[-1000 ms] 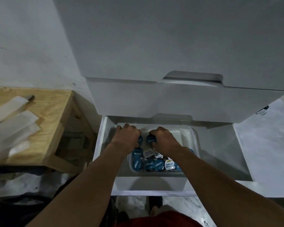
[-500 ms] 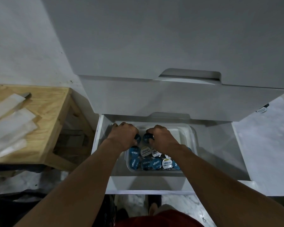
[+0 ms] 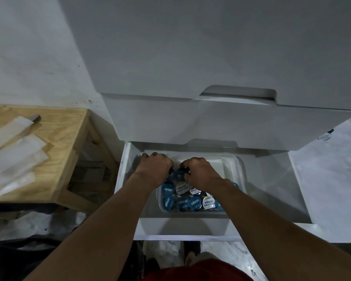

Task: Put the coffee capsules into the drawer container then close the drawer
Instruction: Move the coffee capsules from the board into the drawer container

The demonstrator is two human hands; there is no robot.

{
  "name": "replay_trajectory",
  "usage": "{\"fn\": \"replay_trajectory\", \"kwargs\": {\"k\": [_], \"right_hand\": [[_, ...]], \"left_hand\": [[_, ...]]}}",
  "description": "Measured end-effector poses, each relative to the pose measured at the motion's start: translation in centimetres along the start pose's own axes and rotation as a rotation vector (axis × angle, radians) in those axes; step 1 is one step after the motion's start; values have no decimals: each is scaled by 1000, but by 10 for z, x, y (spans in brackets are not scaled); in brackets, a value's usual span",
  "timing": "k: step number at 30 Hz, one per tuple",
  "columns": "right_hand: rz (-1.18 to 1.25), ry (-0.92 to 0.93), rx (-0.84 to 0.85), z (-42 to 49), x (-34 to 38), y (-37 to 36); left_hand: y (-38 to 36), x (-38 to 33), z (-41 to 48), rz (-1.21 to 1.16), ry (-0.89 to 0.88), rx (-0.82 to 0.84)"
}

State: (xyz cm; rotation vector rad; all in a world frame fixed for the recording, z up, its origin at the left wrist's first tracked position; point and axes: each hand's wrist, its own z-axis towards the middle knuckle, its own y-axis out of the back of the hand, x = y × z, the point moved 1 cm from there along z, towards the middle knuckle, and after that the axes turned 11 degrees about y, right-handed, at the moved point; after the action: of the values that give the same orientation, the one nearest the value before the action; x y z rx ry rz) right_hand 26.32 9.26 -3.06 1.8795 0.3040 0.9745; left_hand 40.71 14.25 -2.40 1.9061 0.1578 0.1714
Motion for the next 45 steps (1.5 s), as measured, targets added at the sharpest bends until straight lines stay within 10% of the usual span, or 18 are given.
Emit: {"fn": "replay_trajectory", "kwargs": {"k": [21,36,45], "right_hand": [[-216,-130,-251,-55,1,29],[-327,-424,-629,-246,-121,121],[-262,-471,-620,-346,-257,157]], "left_hand": [[21,-22,-42,-185,-161,-254],[93,-250,-64,-161,-582,-542],[93,-420,-45,-169,-499,-553]]}}
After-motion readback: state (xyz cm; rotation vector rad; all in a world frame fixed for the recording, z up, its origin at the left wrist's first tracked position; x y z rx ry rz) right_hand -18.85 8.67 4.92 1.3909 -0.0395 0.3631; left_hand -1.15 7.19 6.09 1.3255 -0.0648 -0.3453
